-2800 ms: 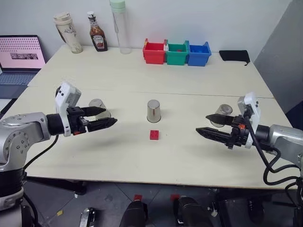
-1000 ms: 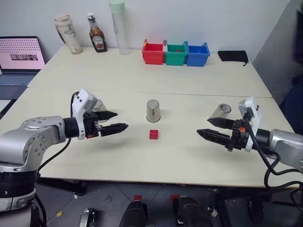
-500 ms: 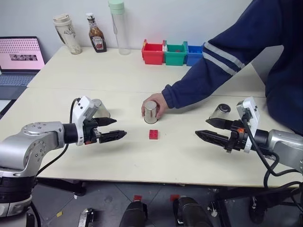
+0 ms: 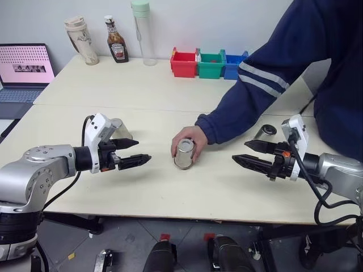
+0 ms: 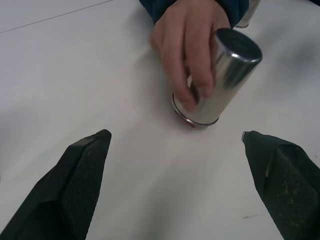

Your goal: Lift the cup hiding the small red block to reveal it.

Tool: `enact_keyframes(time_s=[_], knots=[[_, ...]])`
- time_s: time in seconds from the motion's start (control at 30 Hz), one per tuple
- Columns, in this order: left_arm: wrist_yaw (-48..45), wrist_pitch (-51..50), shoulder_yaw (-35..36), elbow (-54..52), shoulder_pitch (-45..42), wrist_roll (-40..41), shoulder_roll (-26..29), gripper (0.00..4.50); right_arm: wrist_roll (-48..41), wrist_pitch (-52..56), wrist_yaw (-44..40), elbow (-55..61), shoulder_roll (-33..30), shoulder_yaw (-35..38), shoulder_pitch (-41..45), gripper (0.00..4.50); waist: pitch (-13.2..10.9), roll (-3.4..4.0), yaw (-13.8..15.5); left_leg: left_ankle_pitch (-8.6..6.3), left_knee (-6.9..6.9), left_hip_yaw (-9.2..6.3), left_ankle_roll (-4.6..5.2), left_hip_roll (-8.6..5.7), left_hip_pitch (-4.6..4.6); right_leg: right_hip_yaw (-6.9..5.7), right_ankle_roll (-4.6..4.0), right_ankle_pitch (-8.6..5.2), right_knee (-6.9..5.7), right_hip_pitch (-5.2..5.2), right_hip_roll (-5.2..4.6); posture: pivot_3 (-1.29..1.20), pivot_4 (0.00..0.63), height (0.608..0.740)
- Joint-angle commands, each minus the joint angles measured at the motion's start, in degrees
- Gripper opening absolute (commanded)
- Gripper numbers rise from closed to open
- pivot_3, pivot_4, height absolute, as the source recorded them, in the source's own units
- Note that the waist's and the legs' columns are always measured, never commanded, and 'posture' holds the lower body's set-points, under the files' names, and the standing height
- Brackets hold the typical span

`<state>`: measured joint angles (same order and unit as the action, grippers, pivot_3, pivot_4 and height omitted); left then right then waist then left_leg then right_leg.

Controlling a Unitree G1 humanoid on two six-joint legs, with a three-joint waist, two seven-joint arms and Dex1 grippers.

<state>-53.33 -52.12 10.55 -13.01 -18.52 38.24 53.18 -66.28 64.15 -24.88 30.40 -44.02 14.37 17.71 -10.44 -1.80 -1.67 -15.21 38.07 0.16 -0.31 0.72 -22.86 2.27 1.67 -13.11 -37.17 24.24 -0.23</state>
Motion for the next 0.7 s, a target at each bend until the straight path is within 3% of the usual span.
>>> enact_keyframes(time_s=[0.03,0.7], knots=[[-0.23,0.9,1.4,-0.96,-0.64,0.41,0.36,4.47,-0.6,-1.14,-0.02,1.15,-0.63,0.91,0.66,4.5,0.0,0.0,0.0,0.0,0.0,0.0,0.0,0.0,0.0,0.0,0.0,0.0,0.0,0.0,0.0,0.0,0.15,0.74],[-0.33,1.93,0.35,0.18,-2.01,-0.71,0.29,4.47,1.78,-2.41,-0.17,-0.03,-0.1,-0.62,1.35,4.5,0.0,0.0,0.0,0.0,0.01,0.01,0.0,0.0,0.01,0.01,0.0,0.0,-0.01,0.0,0.0,0.0,0.15,0.74]])
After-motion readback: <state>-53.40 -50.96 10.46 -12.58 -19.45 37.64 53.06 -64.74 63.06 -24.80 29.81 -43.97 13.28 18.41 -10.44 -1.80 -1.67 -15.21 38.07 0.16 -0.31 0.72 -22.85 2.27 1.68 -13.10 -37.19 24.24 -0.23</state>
